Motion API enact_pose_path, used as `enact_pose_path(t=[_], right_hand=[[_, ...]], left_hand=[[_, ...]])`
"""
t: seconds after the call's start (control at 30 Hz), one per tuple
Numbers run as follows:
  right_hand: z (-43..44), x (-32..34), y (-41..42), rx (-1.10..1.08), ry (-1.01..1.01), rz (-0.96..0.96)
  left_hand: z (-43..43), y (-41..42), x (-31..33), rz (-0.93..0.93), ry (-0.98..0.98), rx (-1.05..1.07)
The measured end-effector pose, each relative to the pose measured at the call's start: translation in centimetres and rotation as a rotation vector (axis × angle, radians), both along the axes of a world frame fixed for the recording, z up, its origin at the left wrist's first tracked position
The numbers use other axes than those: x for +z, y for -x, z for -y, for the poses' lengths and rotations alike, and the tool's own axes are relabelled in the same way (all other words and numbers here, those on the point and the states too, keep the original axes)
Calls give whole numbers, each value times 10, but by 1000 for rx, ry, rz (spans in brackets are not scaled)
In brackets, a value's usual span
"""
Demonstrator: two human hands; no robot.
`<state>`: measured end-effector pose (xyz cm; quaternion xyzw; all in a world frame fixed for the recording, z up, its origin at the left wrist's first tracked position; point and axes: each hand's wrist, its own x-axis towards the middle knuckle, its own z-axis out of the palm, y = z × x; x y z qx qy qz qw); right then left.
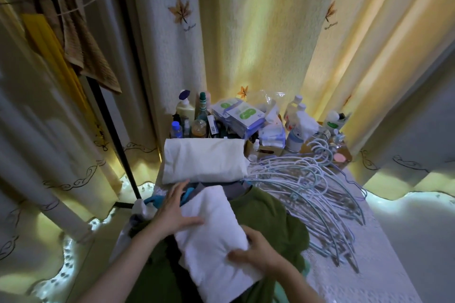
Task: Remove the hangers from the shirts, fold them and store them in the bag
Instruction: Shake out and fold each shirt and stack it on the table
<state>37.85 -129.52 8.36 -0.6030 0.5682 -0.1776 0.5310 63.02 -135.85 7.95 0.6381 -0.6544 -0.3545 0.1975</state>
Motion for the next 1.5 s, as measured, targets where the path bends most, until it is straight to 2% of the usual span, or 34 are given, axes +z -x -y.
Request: enact_pose_path(t=[0.07,0.13,0.23,0.3,0.4,0.47,0.57,0.7,0.77,0.87,0.9,0.97,1.07,1.13,1.17,1.23,1.3,1.33,1.43,1.5], right_hand=[[18,36,11,170,169,-53],[39,72,20,361,248,-91],[71,109,29,481,234,-168],[89,111,35,305,94,-52],[115,88,41,-86,-347,471],[134,78,32,-215,-393,626],[176,81,7,-393,-139,581],[231,77,-19,-452,219,182],[243,62,-22,-340,271,-74],[237,29,-19,34,161,-405],[233,20,-16,113,125,-439],[224,10,-10,102,119,-371],[209,2,3,-107,262,-222],[195,-9,17,-238,286,-247],[186,-18,26,-250,249,-290],[168,-36,43,-163,133,-426],[151,-47,54,-30,85,-566],[146,-50,56,-11,87,-593],[137,-44,55,-45,108,-608],[134,-35,55,-29,122,-614]], left_hand=[[7,-13,13,-175,-90,-114],[9,-20,23,-296,-179,-212],[12,-17,32,-336,-299,-122],[20,-15,30,-401,-226,1],[36,-16,35,-637,-179,229],[54,-14,41,-660,-126,323],[96,-14,49,-570,-46,434],[142,-24,49,-504,31,619],[144,-29,35,-399,46,525],[126,-28,4,-166,-87,174],[119,-29,-2,-140,-124,106],[109,-30,-8,-131,-124,79],[89,-26,-12,-58,62,324],[69,-19,-16,-8,150,501],[60,-14,-18,-8,131,470],[43,-2,-26,-39,-24,203],[32,9,-31,72,-90,-88],[29,14,-32,168,-73,-152],[25,24,-31,459,-34,-147],[25,30,-29,564,-51,-122]])
